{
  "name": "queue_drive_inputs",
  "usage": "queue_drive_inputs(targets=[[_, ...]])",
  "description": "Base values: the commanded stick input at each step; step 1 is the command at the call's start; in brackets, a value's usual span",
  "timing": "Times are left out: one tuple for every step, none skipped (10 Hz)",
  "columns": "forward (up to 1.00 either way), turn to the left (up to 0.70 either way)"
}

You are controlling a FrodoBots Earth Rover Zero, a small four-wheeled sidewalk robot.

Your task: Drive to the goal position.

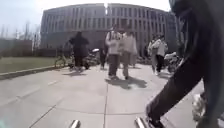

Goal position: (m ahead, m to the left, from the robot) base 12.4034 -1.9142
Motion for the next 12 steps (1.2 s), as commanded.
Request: queue_drive_inputs(targets=[[0.85,0.01],[0.85,0.01],[0.85,0.01],[0.85,0.01],[0.85,0.01],[0.85,0.01],[0.85,0.01],[0.85,0.04],[0.85,0.09],[0.85,0.09],[0.85,0.06],[0.85,0.02]])
